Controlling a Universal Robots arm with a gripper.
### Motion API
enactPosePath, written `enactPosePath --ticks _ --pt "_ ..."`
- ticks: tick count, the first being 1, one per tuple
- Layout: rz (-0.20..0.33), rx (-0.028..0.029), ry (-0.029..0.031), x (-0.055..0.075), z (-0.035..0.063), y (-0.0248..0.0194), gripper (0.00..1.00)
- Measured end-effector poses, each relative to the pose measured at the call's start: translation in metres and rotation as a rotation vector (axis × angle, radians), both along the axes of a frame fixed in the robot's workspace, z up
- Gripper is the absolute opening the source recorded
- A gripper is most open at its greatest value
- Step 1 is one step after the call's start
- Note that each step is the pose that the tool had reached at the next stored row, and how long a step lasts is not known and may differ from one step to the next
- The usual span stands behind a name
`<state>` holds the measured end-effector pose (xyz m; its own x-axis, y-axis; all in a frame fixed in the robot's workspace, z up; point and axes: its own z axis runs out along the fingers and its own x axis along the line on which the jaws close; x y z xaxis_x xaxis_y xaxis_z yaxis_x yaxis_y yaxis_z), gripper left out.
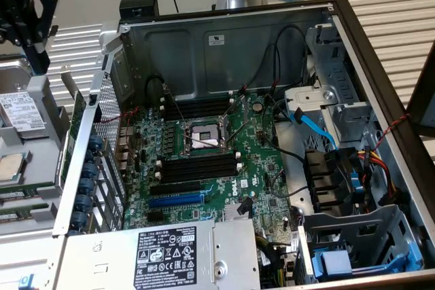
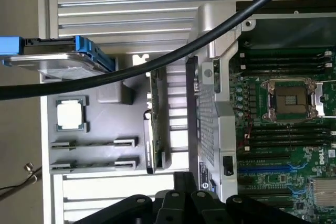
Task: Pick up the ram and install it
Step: 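Reach for the ram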
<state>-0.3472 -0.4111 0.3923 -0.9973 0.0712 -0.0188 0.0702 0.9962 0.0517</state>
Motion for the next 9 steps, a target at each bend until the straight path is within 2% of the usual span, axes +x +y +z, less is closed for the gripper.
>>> enactPosePath --ticks 9 --pt "0.0 0.0008 0.0 -0.041 -0.0002 -0.0041 0.11"
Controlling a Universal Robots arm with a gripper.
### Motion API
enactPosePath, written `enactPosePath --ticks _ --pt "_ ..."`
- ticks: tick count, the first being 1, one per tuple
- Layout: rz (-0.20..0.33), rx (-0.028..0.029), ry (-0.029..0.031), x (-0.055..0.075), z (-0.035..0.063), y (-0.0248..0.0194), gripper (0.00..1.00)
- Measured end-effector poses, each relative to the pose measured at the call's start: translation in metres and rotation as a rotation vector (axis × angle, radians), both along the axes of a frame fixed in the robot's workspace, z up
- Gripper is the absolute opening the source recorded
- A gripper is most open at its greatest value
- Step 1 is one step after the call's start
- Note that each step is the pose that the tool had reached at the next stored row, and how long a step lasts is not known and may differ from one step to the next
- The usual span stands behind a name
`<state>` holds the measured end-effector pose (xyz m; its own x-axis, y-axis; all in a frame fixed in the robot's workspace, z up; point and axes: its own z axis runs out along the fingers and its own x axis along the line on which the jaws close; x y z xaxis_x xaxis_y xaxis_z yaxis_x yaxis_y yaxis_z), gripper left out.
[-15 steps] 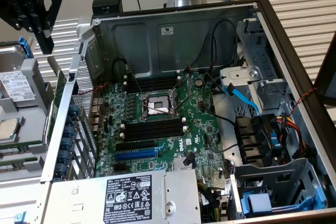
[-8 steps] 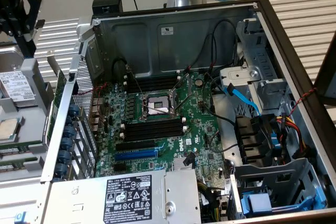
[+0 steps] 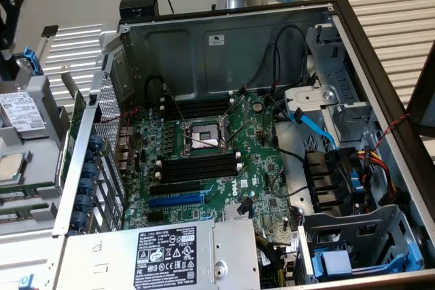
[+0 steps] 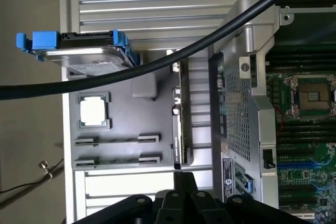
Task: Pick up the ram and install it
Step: 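Reach for the ram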
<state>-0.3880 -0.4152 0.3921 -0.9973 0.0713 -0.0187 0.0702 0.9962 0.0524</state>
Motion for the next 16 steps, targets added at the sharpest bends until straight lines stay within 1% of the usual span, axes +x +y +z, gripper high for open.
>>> enactPosePath --ticks 16 --pt "0.0 0.002 -0.0001 -0.072 -0.0002 -0.0069 0.11"
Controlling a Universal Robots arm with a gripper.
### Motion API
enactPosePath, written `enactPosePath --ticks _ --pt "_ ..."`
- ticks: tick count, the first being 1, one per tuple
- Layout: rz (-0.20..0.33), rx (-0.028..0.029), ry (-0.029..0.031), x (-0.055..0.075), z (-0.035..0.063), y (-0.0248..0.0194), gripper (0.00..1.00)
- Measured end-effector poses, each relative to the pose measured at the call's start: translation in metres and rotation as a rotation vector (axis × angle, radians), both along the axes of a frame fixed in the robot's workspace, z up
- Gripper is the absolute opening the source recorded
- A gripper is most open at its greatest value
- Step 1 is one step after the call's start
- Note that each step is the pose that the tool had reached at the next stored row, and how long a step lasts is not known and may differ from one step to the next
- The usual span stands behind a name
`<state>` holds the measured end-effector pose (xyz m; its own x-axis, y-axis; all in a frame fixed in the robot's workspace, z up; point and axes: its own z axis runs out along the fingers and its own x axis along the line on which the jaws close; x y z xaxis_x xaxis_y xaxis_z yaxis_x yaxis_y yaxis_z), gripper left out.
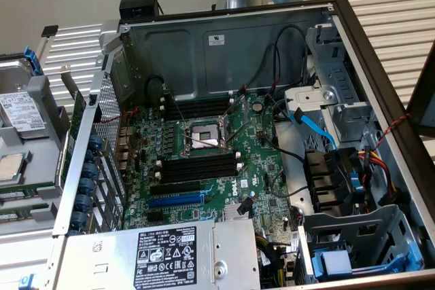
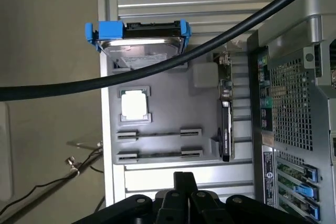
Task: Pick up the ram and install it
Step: 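Reach for the ram, then pick up the ram and move it above insertion slot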
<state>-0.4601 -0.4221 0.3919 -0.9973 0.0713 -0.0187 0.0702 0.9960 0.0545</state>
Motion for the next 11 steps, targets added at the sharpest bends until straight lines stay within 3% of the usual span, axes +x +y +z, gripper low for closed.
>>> enactPosePath --ticks 11 --pt "0.0 0.0 0.0005 -0.005 -0.0002 -0.0006 0.11"
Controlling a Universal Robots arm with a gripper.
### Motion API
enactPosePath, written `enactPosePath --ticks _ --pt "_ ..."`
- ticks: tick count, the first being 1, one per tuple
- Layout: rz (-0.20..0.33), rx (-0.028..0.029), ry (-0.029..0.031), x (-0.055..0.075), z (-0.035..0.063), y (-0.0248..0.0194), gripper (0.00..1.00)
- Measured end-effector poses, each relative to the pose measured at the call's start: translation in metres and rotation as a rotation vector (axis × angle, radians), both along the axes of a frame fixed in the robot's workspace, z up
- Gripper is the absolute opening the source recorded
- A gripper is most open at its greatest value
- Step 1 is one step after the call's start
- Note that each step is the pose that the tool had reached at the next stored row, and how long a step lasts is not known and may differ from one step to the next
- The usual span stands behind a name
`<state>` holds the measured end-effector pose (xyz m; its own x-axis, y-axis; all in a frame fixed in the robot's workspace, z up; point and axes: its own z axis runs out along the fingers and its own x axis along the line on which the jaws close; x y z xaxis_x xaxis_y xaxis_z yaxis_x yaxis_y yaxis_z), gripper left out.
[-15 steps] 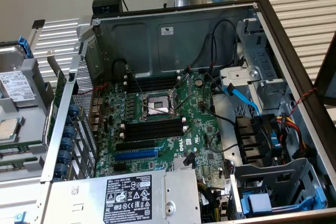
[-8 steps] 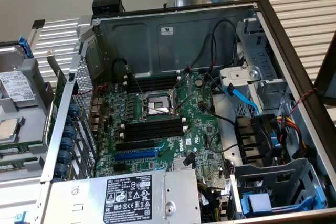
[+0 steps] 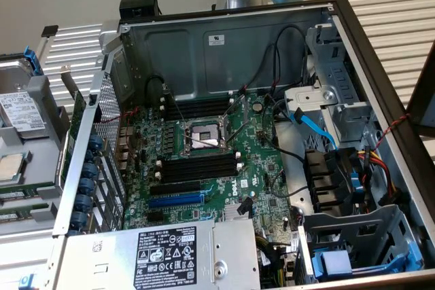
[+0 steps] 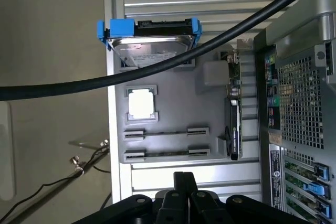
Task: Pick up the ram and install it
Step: 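Pick up the ram and move it above insertion slot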
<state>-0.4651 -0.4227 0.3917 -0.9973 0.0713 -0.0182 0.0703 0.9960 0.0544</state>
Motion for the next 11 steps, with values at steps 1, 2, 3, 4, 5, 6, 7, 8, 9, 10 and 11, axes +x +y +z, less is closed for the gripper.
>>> enactPosePath --ticks 1,2,3,4,5,6,7,8,9,10,11 --pt "0.0 0.0 0.0 0.0 0.0 0.0 0.11" --pt "0.0 0.0 -0.0001 0.0 0.0 0.0 0.11" --pt "0.0 0.0 0.0 0.0 0.0 0.0 0.11" --pt "0.0 0.0 -0.0001 0.0 0.0 0.0 0.11" --pt "0.0 0.0 -0.0002 -0.0001 0.0 0.0 0.11" --pt "0.0 0.0 -0.0009 -0.0008 0.0001 0.0 0.11" --pt "0.001 0.0 -0.0016 -0.0014 0.0 0.0 0.11" --pt "0.005 -0.0001 -0.0019 -0.002 0.0 0.0 0.11" --pt "0.015 0.0 -0.0019 -0.0023 -0.0001 0.0 0.11" --pt "0.033 0.0 -0.0019 -0.0024 -0.0002 0.0 0.11" --pt "0.051 0.0 -0.0019 -0.0024 -0.0003 0.0 0.11"
